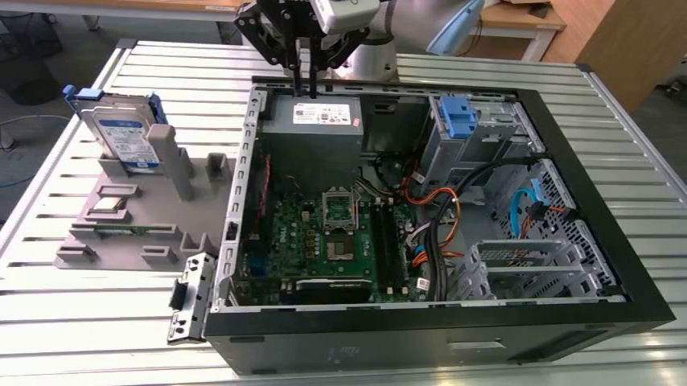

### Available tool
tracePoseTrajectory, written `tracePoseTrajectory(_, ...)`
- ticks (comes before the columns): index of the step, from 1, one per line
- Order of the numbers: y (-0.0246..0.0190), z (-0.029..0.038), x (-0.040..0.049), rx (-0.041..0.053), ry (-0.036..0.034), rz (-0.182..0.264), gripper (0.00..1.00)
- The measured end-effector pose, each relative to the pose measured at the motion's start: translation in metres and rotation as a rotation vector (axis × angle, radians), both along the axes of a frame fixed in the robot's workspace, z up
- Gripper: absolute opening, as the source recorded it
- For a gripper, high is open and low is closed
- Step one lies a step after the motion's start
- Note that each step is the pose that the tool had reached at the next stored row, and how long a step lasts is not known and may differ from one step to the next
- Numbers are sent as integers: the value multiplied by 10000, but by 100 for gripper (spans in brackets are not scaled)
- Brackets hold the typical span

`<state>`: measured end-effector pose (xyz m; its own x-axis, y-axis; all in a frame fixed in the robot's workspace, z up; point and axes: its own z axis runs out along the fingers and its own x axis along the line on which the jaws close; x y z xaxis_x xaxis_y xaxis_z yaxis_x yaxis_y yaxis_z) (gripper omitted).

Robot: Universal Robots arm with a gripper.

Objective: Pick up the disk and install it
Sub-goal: 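Reach for the disk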

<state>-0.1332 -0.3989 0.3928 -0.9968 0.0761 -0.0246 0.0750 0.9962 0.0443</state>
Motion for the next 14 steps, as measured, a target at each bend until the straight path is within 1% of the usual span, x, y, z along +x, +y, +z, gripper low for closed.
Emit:
tracePoseTrajectory(6, 0, -1, -3, 1, -1, -1, 23)
tracePoseTrajectory(8, 0, -1, -4, 1, -1, -1, 10)
tracePoseTrajectory(14, 0, 0, -7, 1, -1, -2, 11)
